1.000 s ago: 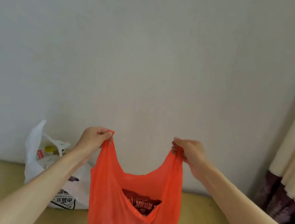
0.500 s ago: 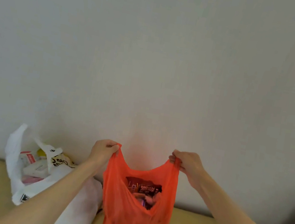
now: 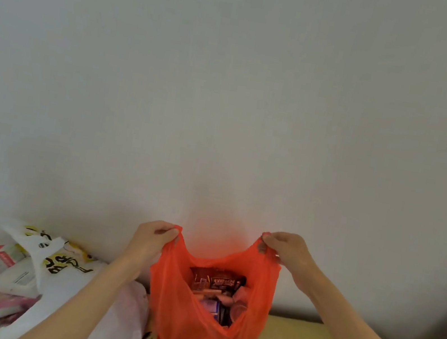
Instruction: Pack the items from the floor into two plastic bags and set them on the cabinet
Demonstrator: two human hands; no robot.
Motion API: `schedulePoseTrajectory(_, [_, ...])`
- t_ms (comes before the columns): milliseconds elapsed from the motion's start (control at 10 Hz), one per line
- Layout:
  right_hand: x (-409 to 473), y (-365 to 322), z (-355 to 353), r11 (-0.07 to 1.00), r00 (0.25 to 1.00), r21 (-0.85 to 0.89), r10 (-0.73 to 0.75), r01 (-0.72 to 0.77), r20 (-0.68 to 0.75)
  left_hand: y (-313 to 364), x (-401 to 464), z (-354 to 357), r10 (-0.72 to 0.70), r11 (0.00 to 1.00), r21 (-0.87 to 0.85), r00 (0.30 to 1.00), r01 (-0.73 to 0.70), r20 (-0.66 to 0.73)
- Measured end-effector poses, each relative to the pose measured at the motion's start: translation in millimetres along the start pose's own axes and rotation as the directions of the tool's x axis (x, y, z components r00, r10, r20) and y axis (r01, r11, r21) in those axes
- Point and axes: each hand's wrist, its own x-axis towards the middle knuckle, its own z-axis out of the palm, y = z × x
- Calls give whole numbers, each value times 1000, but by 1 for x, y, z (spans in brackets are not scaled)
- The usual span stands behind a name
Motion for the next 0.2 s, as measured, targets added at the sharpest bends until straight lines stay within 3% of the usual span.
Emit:
schedulePoseTrajectory(100, [13,5,-2,995,999,-97,-16,19,35,-5,12,0,4,999,47,1000,-4,-1])
schedulePoseTrajectory(200, [14,5,-8,992,997,-124,29,-20,77,-3,16,-4,55,971,232,998,-51,-12])
